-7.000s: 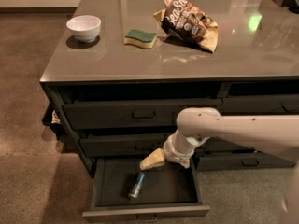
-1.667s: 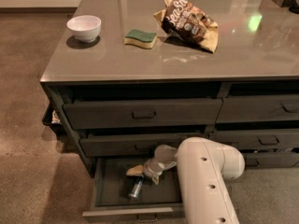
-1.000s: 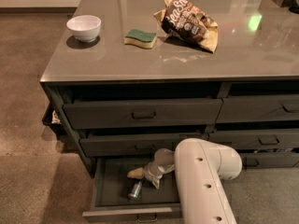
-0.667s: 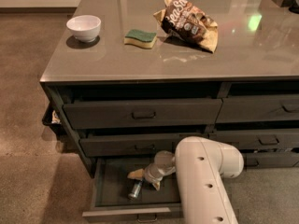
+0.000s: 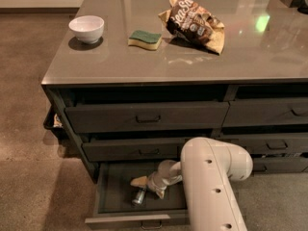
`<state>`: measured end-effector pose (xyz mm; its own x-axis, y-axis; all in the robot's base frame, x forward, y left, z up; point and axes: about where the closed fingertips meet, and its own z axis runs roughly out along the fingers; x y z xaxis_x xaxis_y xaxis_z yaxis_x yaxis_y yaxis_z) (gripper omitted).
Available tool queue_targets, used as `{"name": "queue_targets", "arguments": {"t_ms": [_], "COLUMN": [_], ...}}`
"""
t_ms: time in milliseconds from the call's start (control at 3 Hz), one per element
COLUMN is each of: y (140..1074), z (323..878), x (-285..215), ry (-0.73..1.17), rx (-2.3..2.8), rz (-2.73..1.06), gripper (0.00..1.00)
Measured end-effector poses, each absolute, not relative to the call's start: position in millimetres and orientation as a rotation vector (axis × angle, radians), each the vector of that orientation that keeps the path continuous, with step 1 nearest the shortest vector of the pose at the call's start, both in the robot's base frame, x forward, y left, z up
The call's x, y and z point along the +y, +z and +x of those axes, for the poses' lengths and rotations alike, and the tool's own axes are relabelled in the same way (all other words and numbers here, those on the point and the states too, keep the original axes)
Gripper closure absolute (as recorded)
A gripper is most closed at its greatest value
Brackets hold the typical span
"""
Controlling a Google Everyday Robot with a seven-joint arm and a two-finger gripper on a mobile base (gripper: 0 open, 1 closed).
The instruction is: Pick redbull can from bottom drawer and place on counter
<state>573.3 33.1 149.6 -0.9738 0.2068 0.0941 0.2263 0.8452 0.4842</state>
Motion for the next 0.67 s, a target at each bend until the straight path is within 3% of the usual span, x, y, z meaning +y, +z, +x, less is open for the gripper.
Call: {"name": "queue_targets", "arguments": {"t_ms": [667], "y": [141.1], "z": [567.3], "x": [62.8], "ry": [-0.844], "rx": [-2.983], "rz": [-0.322], "gripper": [0.0]}}
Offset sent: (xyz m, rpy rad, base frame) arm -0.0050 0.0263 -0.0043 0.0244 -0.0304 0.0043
